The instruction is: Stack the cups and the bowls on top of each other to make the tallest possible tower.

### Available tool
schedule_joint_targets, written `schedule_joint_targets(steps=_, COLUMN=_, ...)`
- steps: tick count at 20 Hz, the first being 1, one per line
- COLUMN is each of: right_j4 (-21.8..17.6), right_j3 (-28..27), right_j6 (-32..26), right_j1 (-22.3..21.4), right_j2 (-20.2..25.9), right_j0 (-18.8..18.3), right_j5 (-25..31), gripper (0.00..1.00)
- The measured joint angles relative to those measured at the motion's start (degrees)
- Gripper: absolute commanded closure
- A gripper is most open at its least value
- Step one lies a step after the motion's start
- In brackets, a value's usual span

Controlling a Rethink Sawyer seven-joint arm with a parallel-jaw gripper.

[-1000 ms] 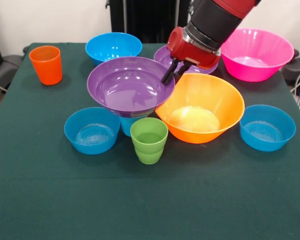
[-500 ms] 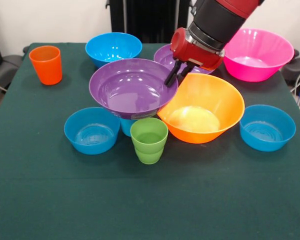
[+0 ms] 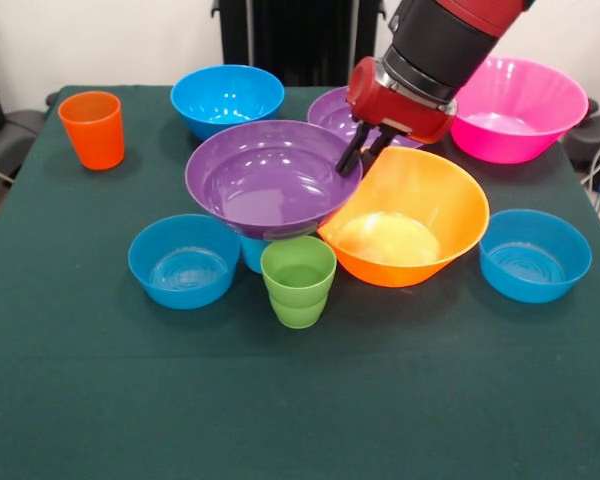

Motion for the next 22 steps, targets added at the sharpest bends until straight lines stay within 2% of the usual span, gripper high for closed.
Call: schedule_joint_targets(steps=22, right_j4=1.9, right_j3=-0.1, right_j6=0.5, right_j1=1.6, right_j2=0.0, right_j0=1.4, right_j5=0.0, gripper=1.00)
